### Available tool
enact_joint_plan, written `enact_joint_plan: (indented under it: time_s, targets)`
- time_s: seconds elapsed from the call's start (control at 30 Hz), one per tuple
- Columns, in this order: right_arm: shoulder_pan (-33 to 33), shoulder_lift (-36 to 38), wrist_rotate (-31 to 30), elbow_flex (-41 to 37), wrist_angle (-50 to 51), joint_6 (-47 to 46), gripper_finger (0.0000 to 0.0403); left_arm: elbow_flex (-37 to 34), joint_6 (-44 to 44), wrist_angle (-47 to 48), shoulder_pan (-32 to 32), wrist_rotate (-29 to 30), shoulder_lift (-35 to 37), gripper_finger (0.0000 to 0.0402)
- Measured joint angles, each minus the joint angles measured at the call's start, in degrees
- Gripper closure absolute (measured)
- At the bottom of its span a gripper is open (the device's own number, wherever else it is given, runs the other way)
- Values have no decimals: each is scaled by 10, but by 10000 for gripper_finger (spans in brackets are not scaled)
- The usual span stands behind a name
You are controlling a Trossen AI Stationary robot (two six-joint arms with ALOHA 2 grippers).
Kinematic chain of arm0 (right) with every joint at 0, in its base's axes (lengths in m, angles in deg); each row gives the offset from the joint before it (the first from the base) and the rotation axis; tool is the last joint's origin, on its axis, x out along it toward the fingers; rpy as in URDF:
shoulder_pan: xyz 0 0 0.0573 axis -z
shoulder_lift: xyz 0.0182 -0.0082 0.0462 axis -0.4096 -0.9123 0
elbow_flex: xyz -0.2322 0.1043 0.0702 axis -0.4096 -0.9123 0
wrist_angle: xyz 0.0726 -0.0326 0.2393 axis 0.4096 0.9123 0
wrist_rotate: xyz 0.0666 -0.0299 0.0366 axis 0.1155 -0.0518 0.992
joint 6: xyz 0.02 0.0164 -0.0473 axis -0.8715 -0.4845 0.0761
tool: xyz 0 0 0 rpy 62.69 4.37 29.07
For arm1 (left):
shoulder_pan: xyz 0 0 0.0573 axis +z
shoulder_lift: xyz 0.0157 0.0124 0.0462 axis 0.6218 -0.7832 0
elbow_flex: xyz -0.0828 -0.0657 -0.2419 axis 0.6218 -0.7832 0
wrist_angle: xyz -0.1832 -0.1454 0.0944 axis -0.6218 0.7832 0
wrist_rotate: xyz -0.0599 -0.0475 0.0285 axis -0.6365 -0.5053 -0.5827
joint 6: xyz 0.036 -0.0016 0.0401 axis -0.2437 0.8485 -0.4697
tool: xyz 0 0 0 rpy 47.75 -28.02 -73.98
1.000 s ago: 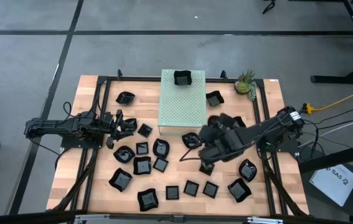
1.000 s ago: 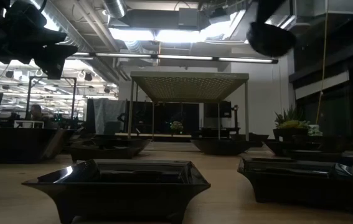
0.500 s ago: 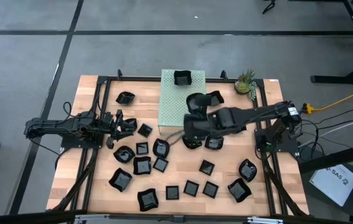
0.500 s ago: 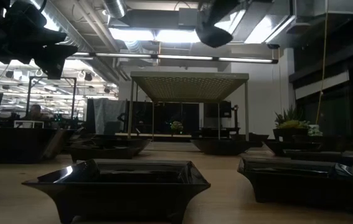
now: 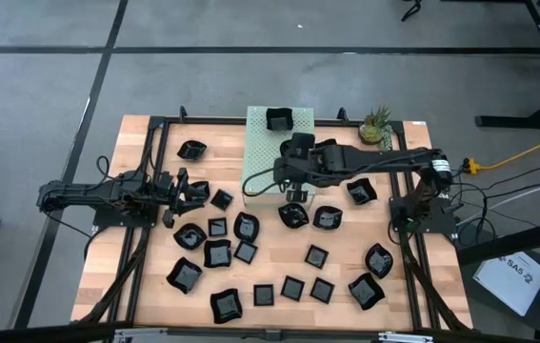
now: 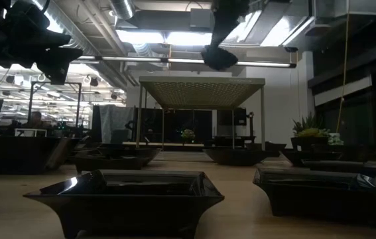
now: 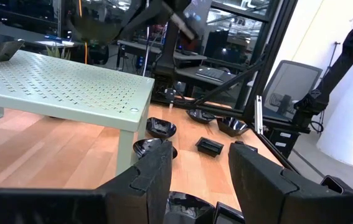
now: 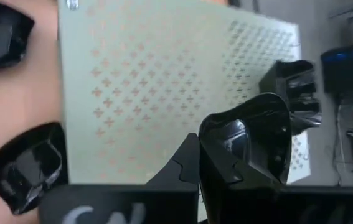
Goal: Pick & Place Mini shaped plates
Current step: Put the black leaf shaped plate on the shelf
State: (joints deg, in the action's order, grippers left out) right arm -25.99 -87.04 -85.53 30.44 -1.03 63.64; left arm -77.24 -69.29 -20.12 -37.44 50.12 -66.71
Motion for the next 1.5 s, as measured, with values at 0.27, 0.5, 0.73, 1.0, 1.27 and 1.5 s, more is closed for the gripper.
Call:
enact_joint_plan:
  time_s: [0.27,0.5,0.73,1.0,1.27,1.5]
  targets:
    - [38,-26,2,0,6,40,398,0,0,0,0,0,0,249]
    - [56,-41,24,0,16,25,398,0,0,0,0,0,0,249]
    - [61,-48,26,0,35,23,397,0,0,0,0,0,0,249]
    - [60,-48,27,0,41,25,397,0,0,0,0,0,0,249]
    - [60,-48,79,0,44,25,387,0,0,0,0,0,0,249]
    - [60,-48,91,0,43,20,338,0,0,0,0,0,0,249]
